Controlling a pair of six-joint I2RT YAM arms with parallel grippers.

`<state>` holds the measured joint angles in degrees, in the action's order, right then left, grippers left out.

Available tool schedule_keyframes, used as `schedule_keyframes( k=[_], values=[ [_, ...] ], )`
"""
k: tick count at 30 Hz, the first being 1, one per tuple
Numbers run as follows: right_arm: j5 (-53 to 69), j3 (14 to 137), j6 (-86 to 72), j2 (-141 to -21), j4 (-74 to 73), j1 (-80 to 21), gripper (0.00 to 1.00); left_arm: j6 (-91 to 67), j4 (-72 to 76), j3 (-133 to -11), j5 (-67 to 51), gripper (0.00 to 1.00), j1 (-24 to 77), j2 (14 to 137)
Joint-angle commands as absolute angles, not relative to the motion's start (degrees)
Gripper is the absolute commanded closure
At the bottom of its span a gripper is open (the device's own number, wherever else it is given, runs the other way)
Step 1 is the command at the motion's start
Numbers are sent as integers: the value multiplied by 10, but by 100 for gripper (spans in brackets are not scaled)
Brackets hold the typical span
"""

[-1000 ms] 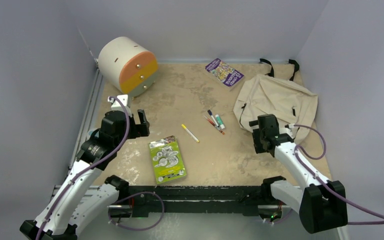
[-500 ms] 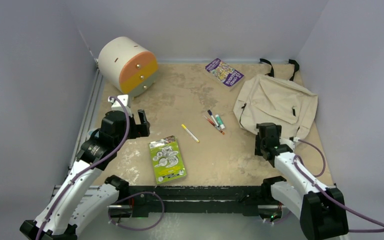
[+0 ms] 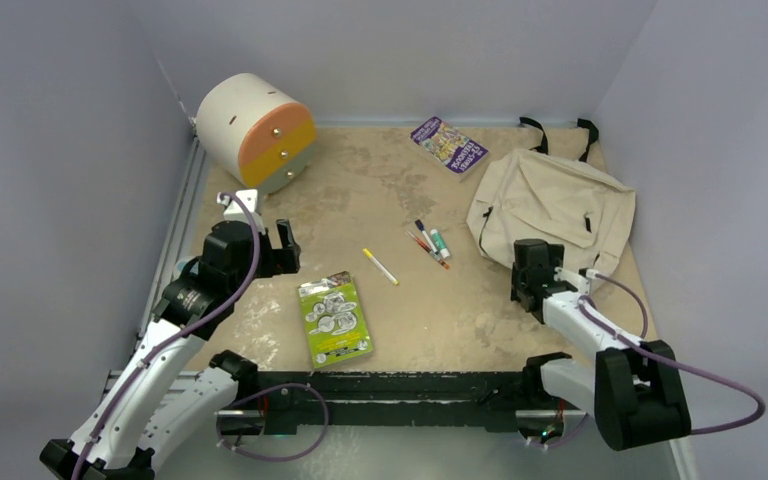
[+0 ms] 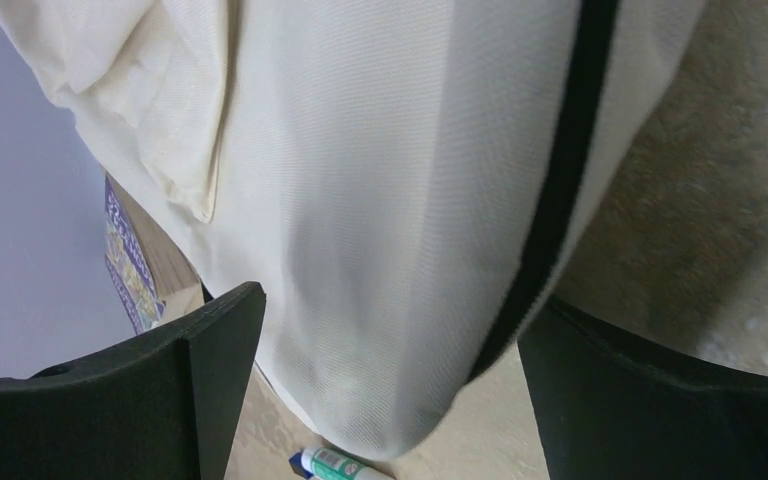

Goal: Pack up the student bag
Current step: Unzip the student bag at the center of the board.

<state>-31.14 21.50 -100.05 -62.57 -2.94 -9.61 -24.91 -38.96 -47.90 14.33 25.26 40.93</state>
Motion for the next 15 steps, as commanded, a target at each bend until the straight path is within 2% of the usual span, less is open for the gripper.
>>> schedule_keyframes(
  k=[1, 8, 13, 15],
  values=[
    [-350, 238, -976, -657, 17, -90, 6, -250, -377, -486, 143, 9, 256, 409],
    [-357, 236, -943, -686, 60, -80, 15, -246, -370, -487, 127, 11, 256, 411],
    [-337, 236, -910, -699, 99, -68, 31, -248, -368, -486, 126, 12, 256, 405],
    [-334, 238, -899, -699, 104, -68, 42, -250, -368, -485, 129, 13, 256, 402]
  ],
)
